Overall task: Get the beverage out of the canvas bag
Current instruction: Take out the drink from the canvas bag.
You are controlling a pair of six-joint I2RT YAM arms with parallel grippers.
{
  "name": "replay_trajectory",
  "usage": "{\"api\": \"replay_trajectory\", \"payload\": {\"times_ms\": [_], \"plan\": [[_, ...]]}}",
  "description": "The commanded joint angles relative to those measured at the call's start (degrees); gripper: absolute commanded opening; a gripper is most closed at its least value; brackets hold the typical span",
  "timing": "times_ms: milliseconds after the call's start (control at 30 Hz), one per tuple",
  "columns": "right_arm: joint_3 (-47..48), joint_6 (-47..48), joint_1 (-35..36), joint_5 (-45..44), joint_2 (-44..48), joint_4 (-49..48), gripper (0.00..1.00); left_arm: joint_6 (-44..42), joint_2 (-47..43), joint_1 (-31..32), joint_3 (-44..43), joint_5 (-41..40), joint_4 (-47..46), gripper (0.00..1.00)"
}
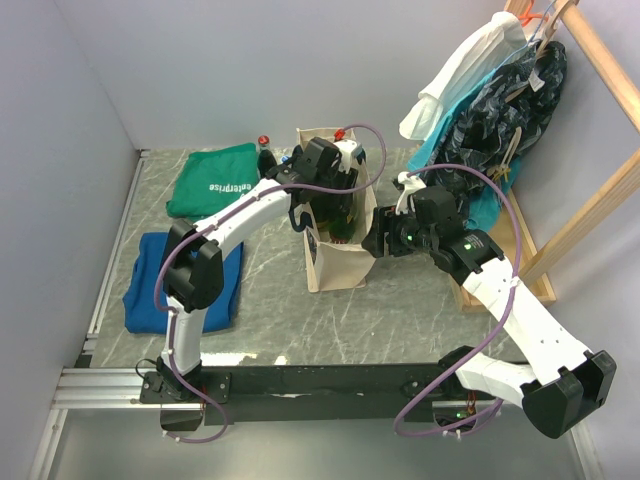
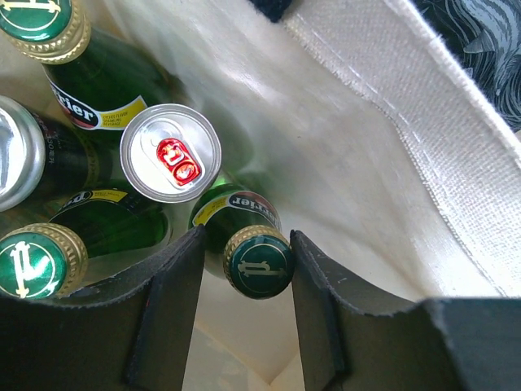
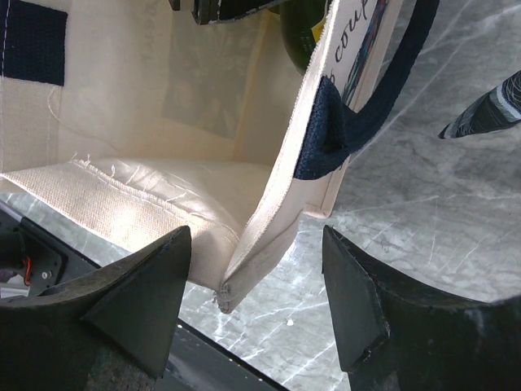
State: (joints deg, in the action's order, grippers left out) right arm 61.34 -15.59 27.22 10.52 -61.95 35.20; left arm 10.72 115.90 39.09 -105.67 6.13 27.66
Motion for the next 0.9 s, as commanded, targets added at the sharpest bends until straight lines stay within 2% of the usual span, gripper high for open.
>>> {"api": "replay_trajectory", "payload": {"times_ms": [0,67,200,333,367,467,867], "plan": [[-0.8,0.2,0.3,-0.8,0.6,-0.2,0.71,-0.4,-0.3,0.4,-2.5,-0.9,-0.8,0.50],[-0.9,0.1,0.3,-0.9,0.5,-0.1,0.71,-0.4,-0.3,0.4,-2.5,-0.8,-0.9,0.48],[-0.8,0.2,0.4,-0.9,0.5,-0.1,0.71,-0.4,-0.1,0.4,-3.0,-0.3,-0.8,0.31],[-0.7,0.3,0.4,-0.9,0.4,-0.2,0.72,-0.9,-0.6,0.5,-2.4,0.6,-1.4,0.25],[-0.6,0.3,0.4,-0.9,0.4,-0.1,0.71,-0.8,-0.7,0.5,-2.1,0.5,-1.6,0.15],[-0.5,0.3,0.3,-0.9,0.3,-0.2,0.72,-0.8,-1.1,0.5,-2.2,0.3,-1.6,0.01],[-0.7,0.2,0.3,-1.0,0.4,-0.4,0.71,0.0,-5.7,1.2,-4.1,1.3,-2.1,0.01]]}}
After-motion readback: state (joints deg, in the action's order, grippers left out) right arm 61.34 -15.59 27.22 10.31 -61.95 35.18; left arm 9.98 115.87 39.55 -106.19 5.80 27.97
